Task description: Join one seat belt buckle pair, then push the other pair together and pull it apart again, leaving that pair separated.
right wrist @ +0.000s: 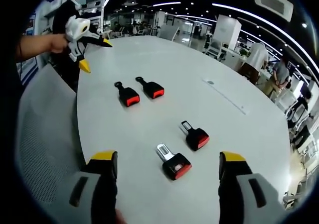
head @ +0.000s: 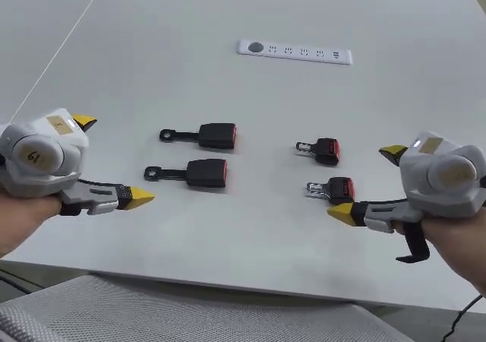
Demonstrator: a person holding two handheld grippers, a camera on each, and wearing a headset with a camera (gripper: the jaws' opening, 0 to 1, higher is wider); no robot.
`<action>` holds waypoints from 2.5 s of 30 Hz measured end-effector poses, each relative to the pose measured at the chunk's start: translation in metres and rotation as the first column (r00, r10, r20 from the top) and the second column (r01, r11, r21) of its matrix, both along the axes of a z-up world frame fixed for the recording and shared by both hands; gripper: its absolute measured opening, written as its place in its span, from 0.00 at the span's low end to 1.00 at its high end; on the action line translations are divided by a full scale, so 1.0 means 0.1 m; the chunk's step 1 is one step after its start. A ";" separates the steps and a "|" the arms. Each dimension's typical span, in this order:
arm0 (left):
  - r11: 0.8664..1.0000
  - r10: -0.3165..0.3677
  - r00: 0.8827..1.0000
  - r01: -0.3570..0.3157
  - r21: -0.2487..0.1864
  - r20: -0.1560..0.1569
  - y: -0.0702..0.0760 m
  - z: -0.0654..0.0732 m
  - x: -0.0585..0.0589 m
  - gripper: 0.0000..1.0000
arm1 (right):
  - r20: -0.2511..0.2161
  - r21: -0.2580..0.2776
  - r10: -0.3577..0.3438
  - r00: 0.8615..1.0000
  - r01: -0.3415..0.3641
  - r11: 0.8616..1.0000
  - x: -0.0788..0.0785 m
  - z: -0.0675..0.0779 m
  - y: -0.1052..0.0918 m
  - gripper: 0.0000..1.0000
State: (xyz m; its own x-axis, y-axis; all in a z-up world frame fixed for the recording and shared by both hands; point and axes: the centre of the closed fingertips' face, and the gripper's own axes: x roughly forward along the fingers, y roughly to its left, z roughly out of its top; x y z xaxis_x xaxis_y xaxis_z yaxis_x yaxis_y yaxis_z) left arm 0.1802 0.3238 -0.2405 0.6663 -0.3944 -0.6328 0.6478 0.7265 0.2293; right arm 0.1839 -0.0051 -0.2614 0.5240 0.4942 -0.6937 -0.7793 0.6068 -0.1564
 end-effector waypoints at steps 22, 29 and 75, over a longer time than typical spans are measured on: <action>0.972 -0.216 0.974 0.222 0.081 -0.067 -0.32 -0.20 0.13 0.80 | -0.020 -0.111 0.161 0.987 -0.162 0.981 0.00 -0.15 0.09 0.72; 0.947 -0.290 0.952 0.300 0.116 -0.096 -0.41 -0.32 0.14 0.77 | -0.046 -0.129 0.195 0.980 -0.199 0.972 0.04 -0.20 0.06 0.65; 0.833 -0.488 0.832 0.534 0.144 -0.263 -0.89 -0.91 0.44 0.57 | -0.211 -0.190 0.336 0.918 -0.375 0.907 0.23 -0.75 -0.06 0.41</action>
State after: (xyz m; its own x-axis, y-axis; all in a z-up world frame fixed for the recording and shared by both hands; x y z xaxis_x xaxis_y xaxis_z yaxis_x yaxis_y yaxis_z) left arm 0.2243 0.2347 -0.3316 0.2499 -0.4888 -0.8358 0.9612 0.2294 0.1532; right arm 0.2064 -0.0113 -0.3368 0.2073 0.4483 -0.8695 -0.9632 0.2491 -0.1012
